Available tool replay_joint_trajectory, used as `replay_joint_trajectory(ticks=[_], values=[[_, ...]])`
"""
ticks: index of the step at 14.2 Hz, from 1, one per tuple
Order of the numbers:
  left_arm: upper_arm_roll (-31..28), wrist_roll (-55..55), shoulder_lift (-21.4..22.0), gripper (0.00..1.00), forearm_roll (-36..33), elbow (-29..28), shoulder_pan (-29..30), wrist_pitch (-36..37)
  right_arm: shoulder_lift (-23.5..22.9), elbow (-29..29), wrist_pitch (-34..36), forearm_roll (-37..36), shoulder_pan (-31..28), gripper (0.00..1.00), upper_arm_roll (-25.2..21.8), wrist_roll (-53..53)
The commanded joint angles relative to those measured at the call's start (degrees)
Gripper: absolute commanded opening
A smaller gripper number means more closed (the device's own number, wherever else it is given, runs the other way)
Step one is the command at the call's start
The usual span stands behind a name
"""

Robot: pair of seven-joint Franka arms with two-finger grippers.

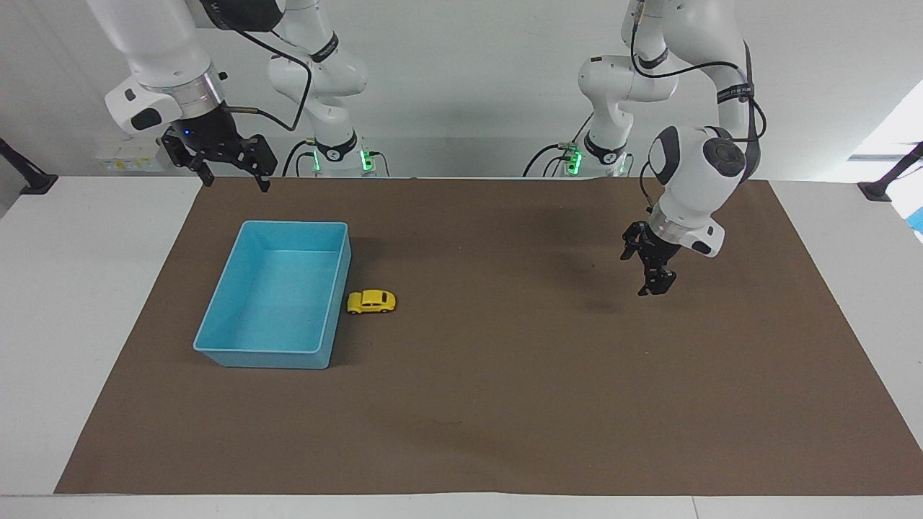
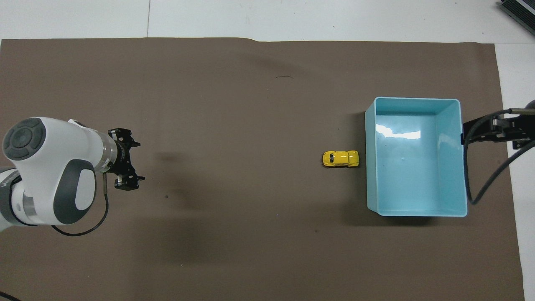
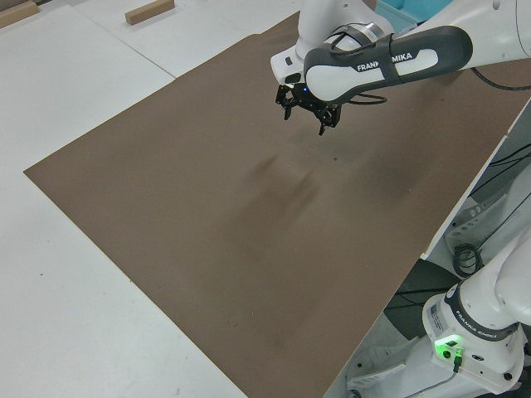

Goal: Wind up and store yellow beetle car
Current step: 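Retract the left gripper while the right gripper reaches toward the car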

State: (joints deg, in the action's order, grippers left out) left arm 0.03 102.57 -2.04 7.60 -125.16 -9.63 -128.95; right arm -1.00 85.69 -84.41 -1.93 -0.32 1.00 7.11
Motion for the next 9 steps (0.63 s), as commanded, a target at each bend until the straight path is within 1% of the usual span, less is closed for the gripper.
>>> replay_joint_trajectory(ticks=[1,3,5,7,9], values=[[0.3,-0.3,-0.7,1.0,-0.8,1.7,0.7,1.8,0.0,-0.1,0.2,-0.1,-1.0,1.0,0.8,-1.5],[0.2,-0.5,-0.7,1.0,-0.8,3.2,0.8,1.8,0.0,0.1,-0.1,-0.1,-1.1,1.0,0.8,-2.3],[0.1,-0.4,-0.3,1.0,-0.8,5.4,0.8,1.8,0.3,1.3,-2.9,0.1,-0.9,1.0,0.7,-1.0],[-0.2,-0.4,0.1,1.0,-0.8,7.5,2.0,1.8,1.2,3.3,-4.6,0.1,-0.3,1.0,0.8,4.5],[-0.2,-0.3,0.1,1.0,-0.8,10.9,2.9,1.9,1.2,4.1,-5.1,0.3,0.0,1.0,1.5,11.7]])
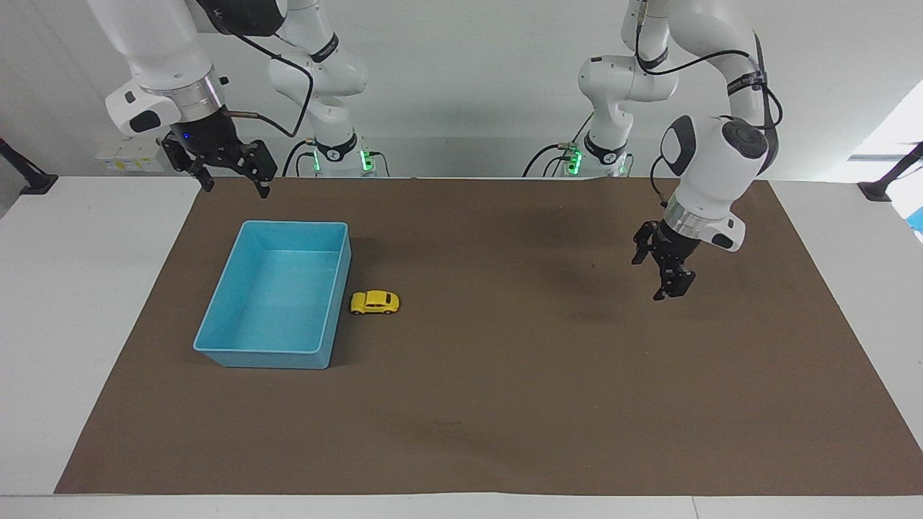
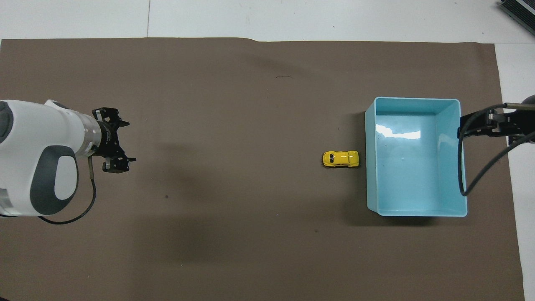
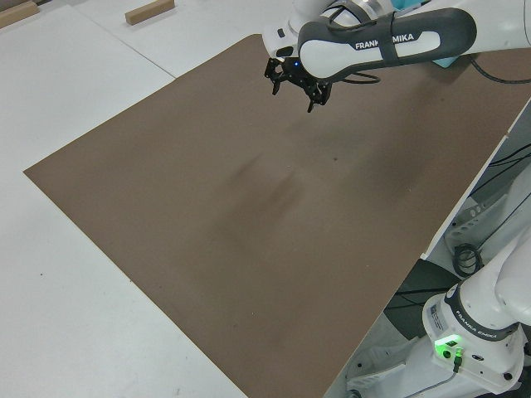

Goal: Wind up and store yellow beetle car
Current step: 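Retract the left gripper while the right gripper reaches toward the car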

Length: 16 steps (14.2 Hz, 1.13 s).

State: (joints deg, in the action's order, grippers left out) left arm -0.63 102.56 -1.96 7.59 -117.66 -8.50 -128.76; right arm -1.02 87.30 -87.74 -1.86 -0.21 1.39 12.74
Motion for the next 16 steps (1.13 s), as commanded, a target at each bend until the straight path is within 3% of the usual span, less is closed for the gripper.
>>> replay_joint_trajectory(ticks=[1,7,13,16], values=[[0.5,-0.4,-0.2,1.0,-0.8,4.4,2.3,1.6,0.8,2.5,-1.8,0.8,0.4,1.0,1.2,9.1],[0.5,-0.9,0.2,1.0,-1.4,11.7,3.3,1.9,-2.8,2.6,-5.1,1.0,4.0,1.0,1.2,31.5],[0.4,-1.0,0.3,1.0,-3.0,23.0,3.5,13.5,-7.9,2.8,-9.3,-0.2,8.9,1.0,1.2,56.2],[0.3,-1.1,0.5,1.0,-4.8,29.0,4.5,22.9,-10.8,2.8,-11.9,-1.9,11.8,1.0,1.2,67.4]])
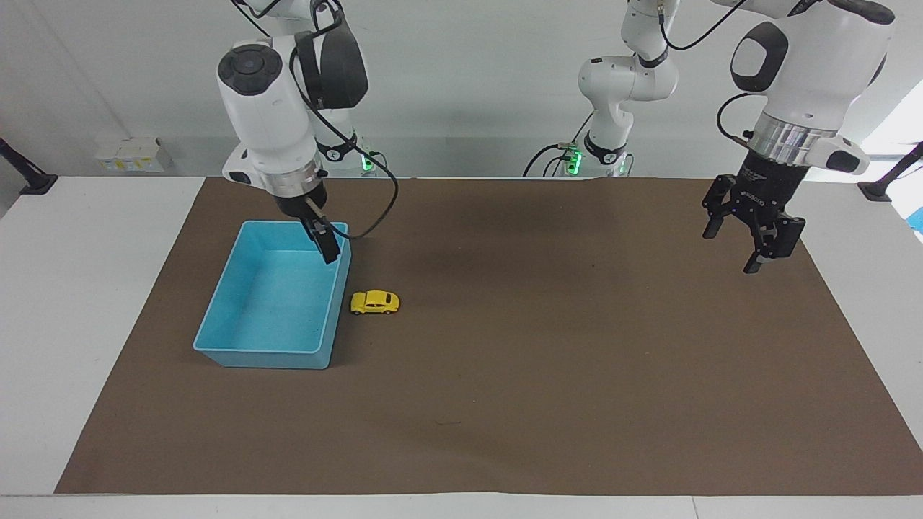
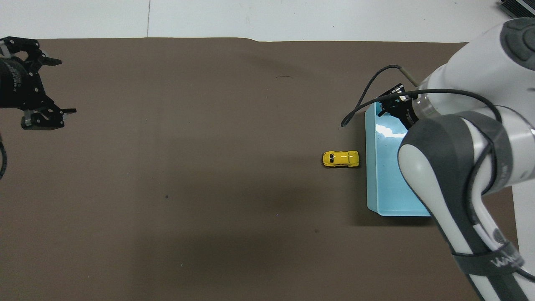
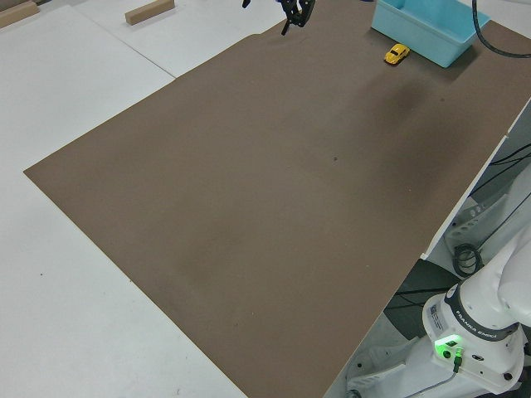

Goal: Wind up and store yellow beetle car
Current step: 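Lower the right gripper over the yellow car beside the bin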

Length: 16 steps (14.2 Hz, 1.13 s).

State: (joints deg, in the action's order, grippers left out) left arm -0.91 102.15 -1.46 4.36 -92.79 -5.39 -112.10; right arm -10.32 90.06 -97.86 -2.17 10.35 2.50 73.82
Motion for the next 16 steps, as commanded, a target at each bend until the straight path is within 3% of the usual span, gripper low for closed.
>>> replay_joint_trajectory(ticks=[1,4,12,16], values=[[0.3,-0.7,0.2,1.0,-1.6,5.2,1.5,8.8,-2.3,0.0,-2.9,-1.9,1.8,1.0,0.0,10.3],[0.7,-5.7,3.5,1.0,-1.5,4.3,1.9,14.5,-3.6,0.7,-5.1,-2.0,2.1,1.0,0.0,17.5],[0.6,-49.4,5.3,1.0,-1.2,2.1,2.6,20.3,-5.8,9.7,-17.0,-4.8,4.4,1.0,0.0,35.1],[0.6,-69.9,5.5,1.0,-1.3,2.2,3.9,21.6,-5.4,15.9,-20.3,-5.0,5.5,1.0,0.0,37.6]])
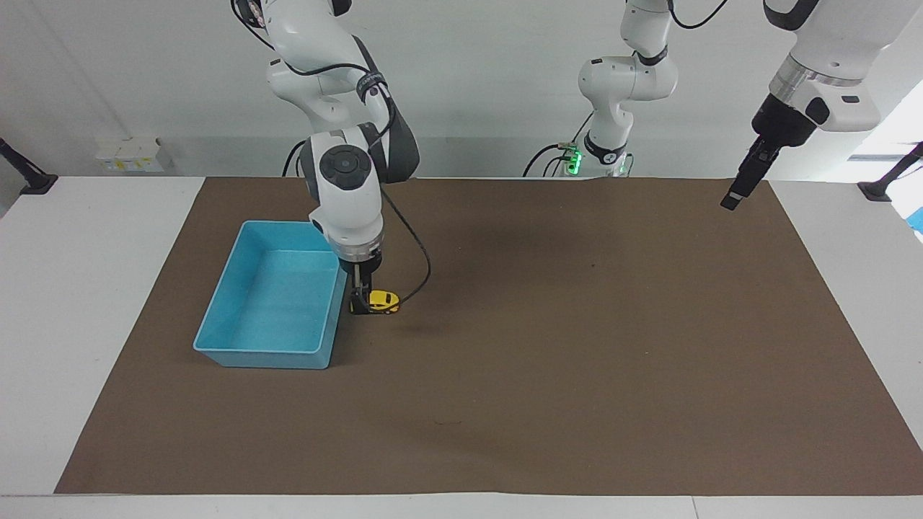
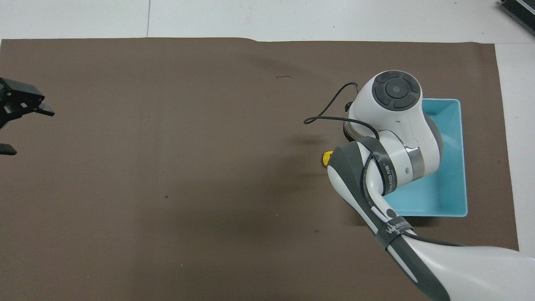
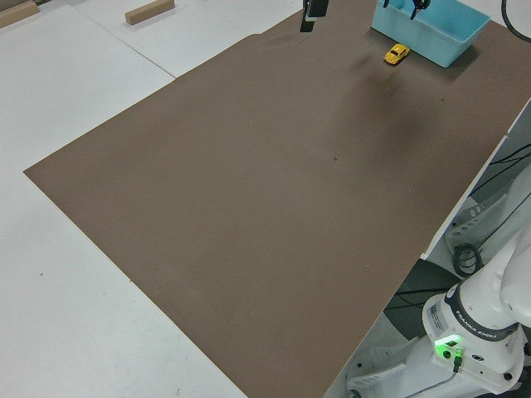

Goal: Wind up and store yellow beetle car
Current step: 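Lower the right gripper over the yellow car beside the bin, then close the right gripper on the yellow car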

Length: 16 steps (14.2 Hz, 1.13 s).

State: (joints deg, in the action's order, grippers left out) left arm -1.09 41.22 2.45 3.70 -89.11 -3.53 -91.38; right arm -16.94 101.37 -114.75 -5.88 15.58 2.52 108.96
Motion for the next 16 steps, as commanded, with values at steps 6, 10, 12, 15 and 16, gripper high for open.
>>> replay_joint_trajectory(ticks=[6,10,12,15,16], values=[[0.6,-37.2,1.4,1.0,-4.9,-0.7,2.0,3.7,1.2,13.3,-13.6,-6.5,2.3,1.0,-0.1,5.1],[1.3,-43.9,1.4,1.0,-4.4,-1.0,1.3,2.6,1.3,17.2,-17.2,-10.2,1.9,1.0,0.0,5.5],[1.3,-43.5,1.6,1.0,-4.2,-1.3,0.8,3.3,1.4,17.5,-17.3,-10.2,1.8,0.56,0.0,5.5],[1.4,-43.6,1.7,1.0,-4.0,-1.3,-0.6,3.4,1.3,16.7,-16.3,-10.1,2.0,0.0,0.0,5.7],[1.4,-43.6,1.7,1.0,-4.0,-1.4,-0.8,3.3,1.2,16.6,-16.2,-10.1,2.2,0.0,0.0,5.8]])
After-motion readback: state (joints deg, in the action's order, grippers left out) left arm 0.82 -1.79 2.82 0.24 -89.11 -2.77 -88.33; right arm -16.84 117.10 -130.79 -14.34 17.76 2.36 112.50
